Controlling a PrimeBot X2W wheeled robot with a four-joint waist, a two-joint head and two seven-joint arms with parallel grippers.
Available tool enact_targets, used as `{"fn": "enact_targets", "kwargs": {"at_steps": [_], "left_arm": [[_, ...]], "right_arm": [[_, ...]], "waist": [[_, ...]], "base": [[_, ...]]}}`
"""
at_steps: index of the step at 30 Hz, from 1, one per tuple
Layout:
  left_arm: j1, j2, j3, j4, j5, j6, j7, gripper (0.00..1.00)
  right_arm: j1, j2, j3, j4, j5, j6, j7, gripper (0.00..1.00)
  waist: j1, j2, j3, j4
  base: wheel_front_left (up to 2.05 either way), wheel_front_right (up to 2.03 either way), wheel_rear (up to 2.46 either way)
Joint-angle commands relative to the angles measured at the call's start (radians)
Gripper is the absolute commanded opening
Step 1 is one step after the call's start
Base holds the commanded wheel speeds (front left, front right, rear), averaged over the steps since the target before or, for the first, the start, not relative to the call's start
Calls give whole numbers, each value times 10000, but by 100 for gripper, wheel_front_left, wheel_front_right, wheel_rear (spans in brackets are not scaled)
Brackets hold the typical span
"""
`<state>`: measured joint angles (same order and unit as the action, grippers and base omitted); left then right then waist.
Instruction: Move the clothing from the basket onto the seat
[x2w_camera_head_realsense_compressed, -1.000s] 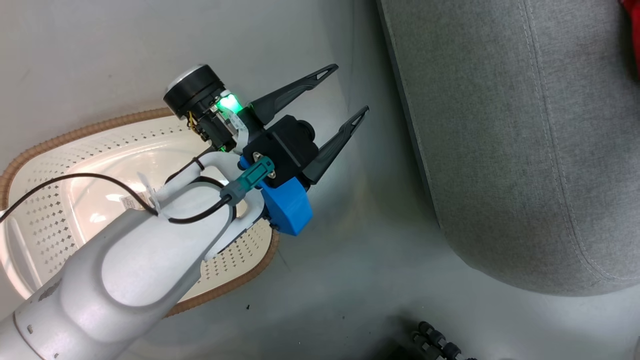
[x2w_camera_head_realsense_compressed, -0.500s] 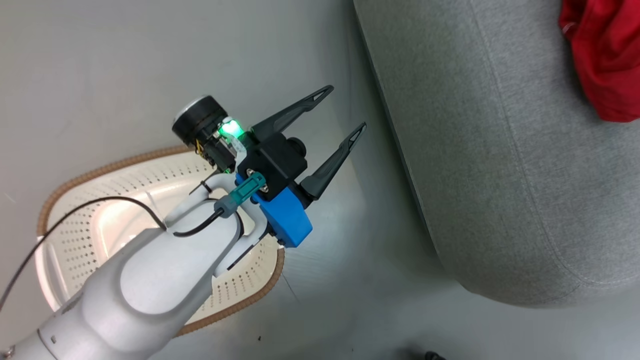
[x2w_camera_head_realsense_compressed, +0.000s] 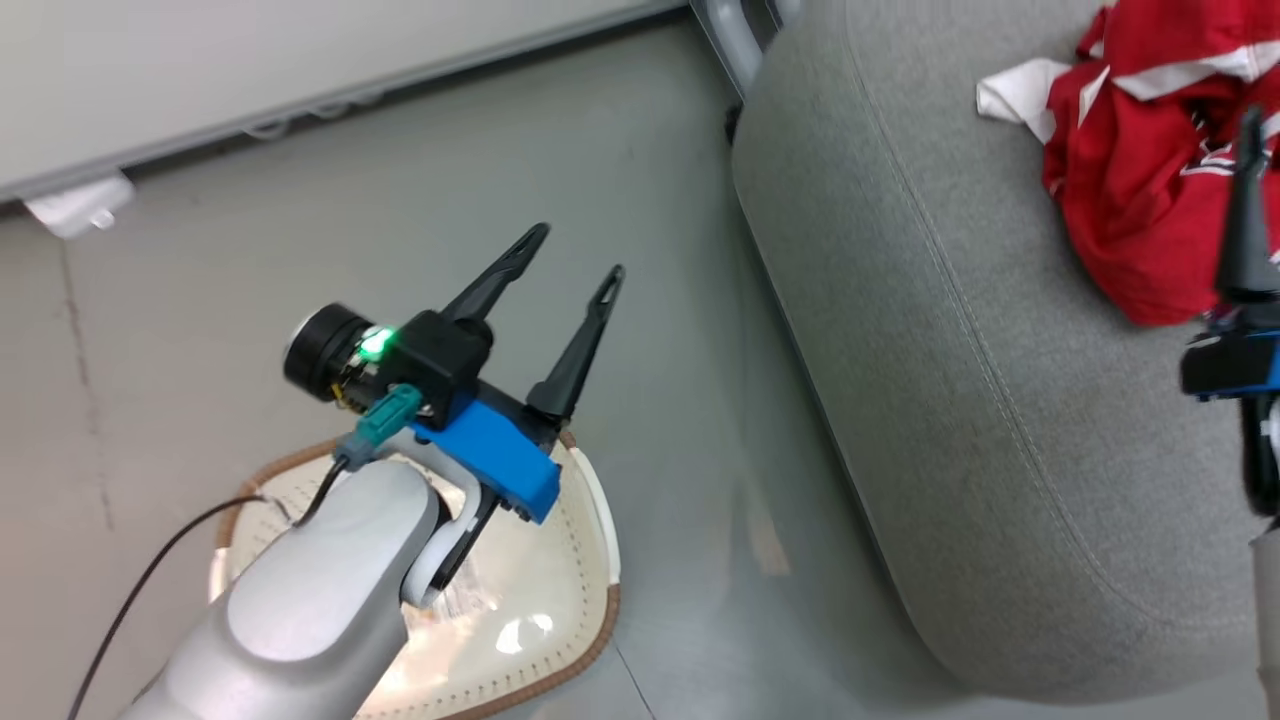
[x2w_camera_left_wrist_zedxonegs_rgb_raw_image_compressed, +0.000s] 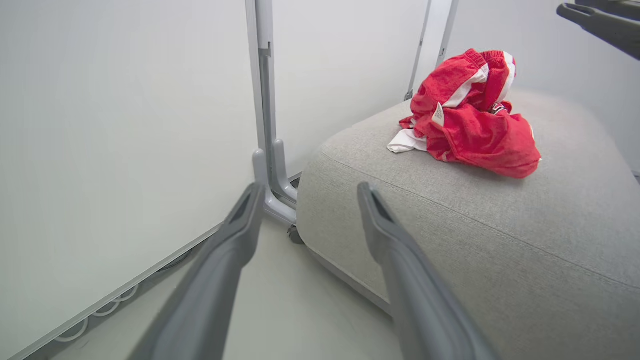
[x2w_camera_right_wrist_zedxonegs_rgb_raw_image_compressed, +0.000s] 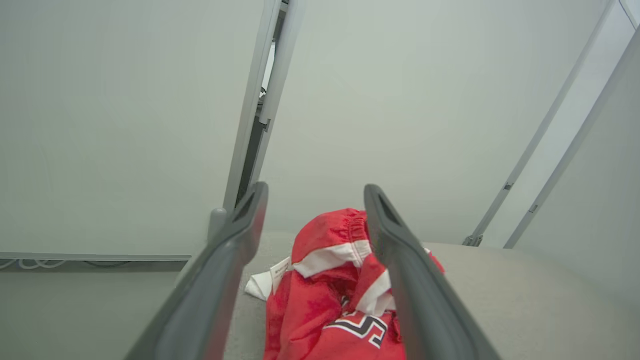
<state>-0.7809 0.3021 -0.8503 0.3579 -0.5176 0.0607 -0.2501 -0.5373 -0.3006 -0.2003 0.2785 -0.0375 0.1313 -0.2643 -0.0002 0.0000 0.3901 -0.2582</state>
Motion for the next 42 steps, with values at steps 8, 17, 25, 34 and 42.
{"fn": "enact_targets", "kwargs": {"at_steps": [8,17,25,34,42], "left_arm": [[1570,-77,1895,-181,-152,531,-153,100],[3556,-414,4036,-821,553,513,-152,100],[5393,-1013,5453,-912,1117,138,-153,100],[6541,-1594,6631,-1149,1864,-447,-154,100],[7236,-2123,7562,-1088,2602,-1174,-154,100]], "right_arm": [[679,362,1838,-108,410,-12,2,100],[1414,931,3019,86,700,-11,2,100],[2819,1288,3002,185,1086,-11,2,100],[4008,1587,2525,158,1273,-11,2,100],[4898,1936,2010,5,1359,-11,2,100]], "waist": [[2,0,-1877,1511],[2,0,-2886,2444],[2,0,-3815,2980],[2,0,-4261,3185],[2,0,-4591,3220]], "base": [[0,0,0],[0,0,0],[0,0,0],[0,0,0],[0,0,0]]}}
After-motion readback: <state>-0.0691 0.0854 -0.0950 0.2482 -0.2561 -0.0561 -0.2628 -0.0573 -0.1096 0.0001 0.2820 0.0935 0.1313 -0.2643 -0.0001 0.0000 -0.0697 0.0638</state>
